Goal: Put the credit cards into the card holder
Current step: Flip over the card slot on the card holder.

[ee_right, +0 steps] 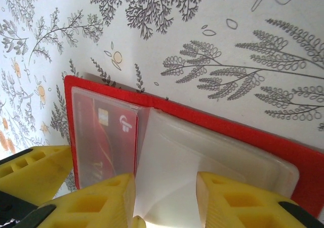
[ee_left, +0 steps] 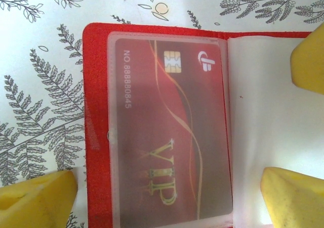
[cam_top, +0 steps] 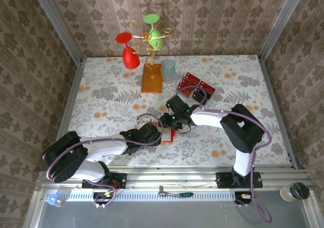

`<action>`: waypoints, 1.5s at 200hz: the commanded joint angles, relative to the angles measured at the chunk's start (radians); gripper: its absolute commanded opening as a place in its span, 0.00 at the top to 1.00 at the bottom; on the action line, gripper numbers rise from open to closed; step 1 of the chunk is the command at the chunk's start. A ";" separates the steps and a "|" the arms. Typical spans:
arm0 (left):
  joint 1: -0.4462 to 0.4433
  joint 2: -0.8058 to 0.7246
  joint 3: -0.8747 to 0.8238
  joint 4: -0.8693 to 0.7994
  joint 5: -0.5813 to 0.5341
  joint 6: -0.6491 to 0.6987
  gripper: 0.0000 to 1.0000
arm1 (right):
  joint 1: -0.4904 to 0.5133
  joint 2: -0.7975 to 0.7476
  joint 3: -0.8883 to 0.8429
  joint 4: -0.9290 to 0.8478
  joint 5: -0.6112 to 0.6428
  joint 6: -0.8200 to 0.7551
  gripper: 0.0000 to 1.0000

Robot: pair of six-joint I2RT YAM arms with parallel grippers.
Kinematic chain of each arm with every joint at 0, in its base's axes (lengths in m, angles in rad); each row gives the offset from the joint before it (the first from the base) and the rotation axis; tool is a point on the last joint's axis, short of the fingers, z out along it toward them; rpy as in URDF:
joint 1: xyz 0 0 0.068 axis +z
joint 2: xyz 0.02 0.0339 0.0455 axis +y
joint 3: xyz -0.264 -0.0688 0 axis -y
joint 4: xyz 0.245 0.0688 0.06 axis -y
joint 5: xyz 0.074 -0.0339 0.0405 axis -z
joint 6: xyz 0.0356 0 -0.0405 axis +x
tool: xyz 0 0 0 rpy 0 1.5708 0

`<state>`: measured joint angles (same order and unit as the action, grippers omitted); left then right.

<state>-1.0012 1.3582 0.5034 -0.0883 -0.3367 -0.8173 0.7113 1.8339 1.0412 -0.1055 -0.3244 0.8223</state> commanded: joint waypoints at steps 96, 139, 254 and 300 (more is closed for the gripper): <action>-0.004 -0.012 -0.028 -0.039 0.002 -0.026 0.05 | -0.015 -0.013 -0.027 -0.076 0.080 -0.007 0.69; -0.004 -0.013 -0.028 -0.038 0.001 -0.028 0.05 | -0.015 -0.013 -0.032 -0.081 0.087 0.000 0.58; -0.004 -0.015 -0.030 -0.038 0.000 -0.029 0.05 | -0.022 0.039 -0.009 -0.027 -0.006 0.030 0.58; -0.004 -0.018 -0.032 -0.035 0.002 -0.028 0.05 | -0.027 0.028 -0.001 -0.012 -0.035 0.036 0.59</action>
<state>-1.0012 1.3525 0.4969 -0.0807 -0.3370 -0.8204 0.6865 1.8385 1.0264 -0.1066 -0.3294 0.8444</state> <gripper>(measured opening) 0.946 0.415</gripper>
